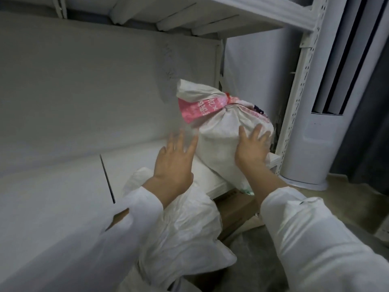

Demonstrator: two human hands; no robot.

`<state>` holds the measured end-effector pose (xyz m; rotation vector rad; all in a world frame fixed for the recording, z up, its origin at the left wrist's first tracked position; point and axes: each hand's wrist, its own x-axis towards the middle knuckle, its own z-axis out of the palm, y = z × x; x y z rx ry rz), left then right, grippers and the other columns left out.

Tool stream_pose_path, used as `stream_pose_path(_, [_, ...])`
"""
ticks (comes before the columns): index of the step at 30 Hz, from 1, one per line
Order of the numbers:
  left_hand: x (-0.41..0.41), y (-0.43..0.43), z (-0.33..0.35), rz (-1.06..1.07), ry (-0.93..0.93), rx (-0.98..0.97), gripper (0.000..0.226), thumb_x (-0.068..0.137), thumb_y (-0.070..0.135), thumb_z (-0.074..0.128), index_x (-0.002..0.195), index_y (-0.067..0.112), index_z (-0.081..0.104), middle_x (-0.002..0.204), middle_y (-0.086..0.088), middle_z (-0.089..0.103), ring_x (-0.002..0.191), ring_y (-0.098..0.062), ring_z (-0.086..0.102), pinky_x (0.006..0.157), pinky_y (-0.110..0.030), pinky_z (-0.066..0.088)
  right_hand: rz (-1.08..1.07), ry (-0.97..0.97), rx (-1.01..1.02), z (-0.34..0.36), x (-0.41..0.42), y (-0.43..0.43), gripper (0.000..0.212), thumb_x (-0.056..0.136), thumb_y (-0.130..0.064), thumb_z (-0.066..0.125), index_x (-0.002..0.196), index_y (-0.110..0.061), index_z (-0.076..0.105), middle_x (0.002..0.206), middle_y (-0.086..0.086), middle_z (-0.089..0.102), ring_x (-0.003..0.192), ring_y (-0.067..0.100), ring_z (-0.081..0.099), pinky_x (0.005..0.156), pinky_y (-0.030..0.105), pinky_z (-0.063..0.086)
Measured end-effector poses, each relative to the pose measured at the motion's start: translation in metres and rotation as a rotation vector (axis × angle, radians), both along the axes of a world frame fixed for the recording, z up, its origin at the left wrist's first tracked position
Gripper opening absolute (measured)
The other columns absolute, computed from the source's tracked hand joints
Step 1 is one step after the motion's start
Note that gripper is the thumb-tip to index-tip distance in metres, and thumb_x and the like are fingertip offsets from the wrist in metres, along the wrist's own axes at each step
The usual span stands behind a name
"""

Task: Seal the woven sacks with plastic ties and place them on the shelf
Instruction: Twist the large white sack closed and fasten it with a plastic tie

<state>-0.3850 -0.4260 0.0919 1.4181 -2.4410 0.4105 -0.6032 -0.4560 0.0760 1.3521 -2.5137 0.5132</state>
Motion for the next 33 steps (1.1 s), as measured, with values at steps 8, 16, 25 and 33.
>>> stream_pose_path(8, [-0.002, -0.003, -0.044, 0.057, -0.092, 0.163, 0.09, 0.09, 0.025, 0.056, 0.153, 0.024, -0.008, 0.16, -0.015, -0.013, 0.148, -0.036, 0.0, 0.114, -0.044, 0.026, 0.152, 0.276, -0.228, -0.01, -0.009, 0.018, 0.043, 0.088, -0.007, 0.05, 0.13, -0.014, 0.043, 0.109, 0.014, 0.055, 0.083, 0.035, 0.058, 0.06, 0.035, 0.039])
stream_pose_path(16, [-0.021, -0.013, -0.04, 0.061, -0.093, 0.162, 0.085, 0.092, 0.025, 0.054, 0.154, 0.021, -0.005, 0.16, -0.016, -0.008, 0.148, -0.036, 0.002, 0.115, -0.044, 0.025, 0.336, -0.147, 0.512, -0.008, -0.049, -0.025, 0.087, 0.085, -0.041, 0.068, 0.151, -0.007, 0.023, 0.158, 0.011, 0.015, 0.142, 0.031, 0.025, 0.115, 0.039, 0.028])
stream_pose_path(25, [0.01, 0.001, -0.03, 0.161, -0.154, 0.189, 0.083, 0.09, 0.03, 0.059, 0.153, 0.019, 0.005, 0.159, -0.016, 0.005, 0.145, -0.034, 0.015, 0.11, -0.042, 0.031, 0.725, -0.376, 0.427, -0.02, 0.038, 0.002, 0.079, 0.085, -0.046, 0.068, 0.15, -0.022, 0.031, 0.16, -0.001, 0.019, 0.144, 0.02, 0.028, 0.117, 0.039, 0.025])
stream_pose_path(33, [0.059, 0.061, -0.008, 0.234, -0.13, 0.198, 0.079, 0.089, 0.031, 0.059, 0.151, 0.016, 0.013, 0.156, -0.015, 0.014, 0.14, -0.031, 0.025, 0.105, -0.039, 0.035, 0.851, -0.366, 0.44, -0.008, 0.114, 0.088, 0.068, 0.084, -0.034, 0.072, 0.144, -0.02, 0.043, 0.15, 0.001, 0.039, 0.13, 0.022, 0.047, 0.105, 0.034, 0.041])
